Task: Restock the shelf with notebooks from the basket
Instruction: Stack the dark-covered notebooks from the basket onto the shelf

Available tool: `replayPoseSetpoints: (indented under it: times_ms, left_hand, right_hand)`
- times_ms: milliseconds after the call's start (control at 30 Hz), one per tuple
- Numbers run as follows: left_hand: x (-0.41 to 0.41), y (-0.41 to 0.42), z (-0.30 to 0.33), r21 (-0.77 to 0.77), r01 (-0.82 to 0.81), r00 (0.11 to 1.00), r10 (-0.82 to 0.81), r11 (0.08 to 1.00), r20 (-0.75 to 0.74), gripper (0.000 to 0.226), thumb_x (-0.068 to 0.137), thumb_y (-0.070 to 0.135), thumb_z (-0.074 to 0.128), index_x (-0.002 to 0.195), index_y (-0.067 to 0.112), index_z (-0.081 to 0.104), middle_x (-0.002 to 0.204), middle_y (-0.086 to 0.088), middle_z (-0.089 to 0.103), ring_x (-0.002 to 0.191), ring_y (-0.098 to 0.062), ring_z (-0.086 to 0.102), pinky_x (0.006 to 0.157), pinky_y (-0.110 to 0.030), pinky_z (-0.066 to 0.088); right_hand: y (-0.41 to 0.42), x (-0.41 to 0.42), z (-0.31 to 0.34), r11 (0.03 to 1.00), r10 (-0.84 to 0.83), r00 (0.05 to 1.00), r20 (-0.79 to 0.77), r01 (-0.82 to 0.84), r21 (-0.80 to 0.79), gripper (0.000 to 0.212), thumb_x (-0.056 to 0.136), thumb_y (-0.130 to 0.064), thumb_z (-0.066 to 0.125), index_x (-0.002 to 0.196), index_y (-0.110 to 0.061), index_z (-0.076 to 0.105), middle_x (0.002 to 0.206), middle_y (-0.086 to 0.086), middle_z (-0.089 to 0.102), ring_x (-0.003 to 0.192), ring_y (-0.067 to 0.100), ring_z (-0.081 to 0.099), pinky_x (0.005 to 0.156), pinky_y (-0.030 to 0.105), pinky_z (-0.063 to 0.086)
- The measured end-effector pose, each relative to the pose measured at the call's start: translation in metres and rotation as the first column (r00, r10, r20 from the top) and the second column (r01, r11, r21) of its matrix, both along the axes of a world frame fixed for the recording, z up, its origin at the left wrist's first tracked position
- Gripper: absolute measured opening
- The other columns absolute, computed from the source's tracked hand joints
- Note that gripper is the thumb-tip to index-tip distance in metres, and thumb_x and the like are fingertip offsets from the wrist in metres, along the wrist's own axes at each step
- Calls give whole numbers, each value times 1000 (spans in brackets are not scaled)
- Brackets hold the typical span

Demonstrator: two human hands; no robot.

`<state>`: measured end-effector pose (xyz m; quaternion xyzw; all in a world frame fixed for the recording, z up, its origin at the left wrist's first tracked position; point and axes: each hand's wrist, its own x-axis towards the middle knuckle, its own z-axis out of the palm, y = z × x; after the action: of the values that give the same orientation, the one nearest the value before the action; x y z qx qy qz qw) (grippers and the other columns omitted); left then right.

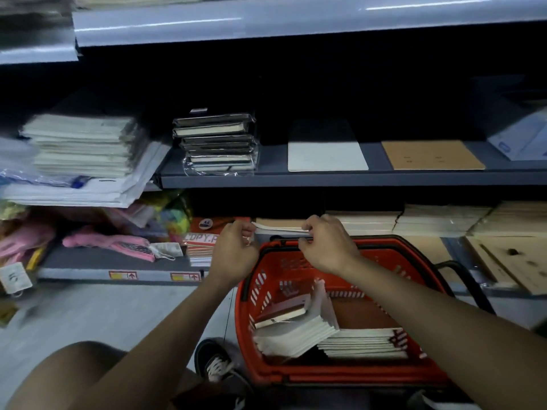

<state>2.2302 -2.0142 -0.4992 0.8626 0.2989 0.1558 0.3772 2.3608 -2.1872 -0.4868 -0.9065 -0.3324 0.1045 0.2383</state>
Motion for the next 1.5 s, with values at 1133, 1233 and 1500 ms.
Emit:
replayPoseSetpoints:
  times_ms: [1133, 1233, 1500]
  left_hand:
    - [58, -30, -144, -649, -365, 726, -232, 668, -647, 13, 89, 33, 65, 95, 24, 72, 107, -7, 74, 106, -27, 65, 105, -46, 48]
    - [54, -24, -149, -628, -341, 711, -245, 699, -659, 21, 82, 26, 64, 102, 23, 68, 117, -11, 70, 113, -32, 64, 106, -51, 49]
    - [40, -30, -87, -483, -185, 803, -152, 856, -576, 7, 88, 9, 65, 82, 11, 69, 76, -1, 68, 68, -14, 62, 54, -22, 44]
  right_hand:
    - [-12, -19, -156, 926, -56, 868, -493, -139, -351, 70, 64, -69, 78, 122, -32, 66, 117, -7, 71, 117, 18, 61, 101, 29, 48]
    - [-24, -14, -147, 951, -71, 818, -571, -117, -285, 60, 63, -62, 83, 116, -35, 71, 105, -16, 75, 102, 7, 69, 95, 28, 55]
    - [-51, -16, -105, 991, -122, 786, -607, 68, -112, 17, 80, -41, 87, 89, -30, 76, 53, -20, 65, 48, -8, 60, 49, 11, 45]
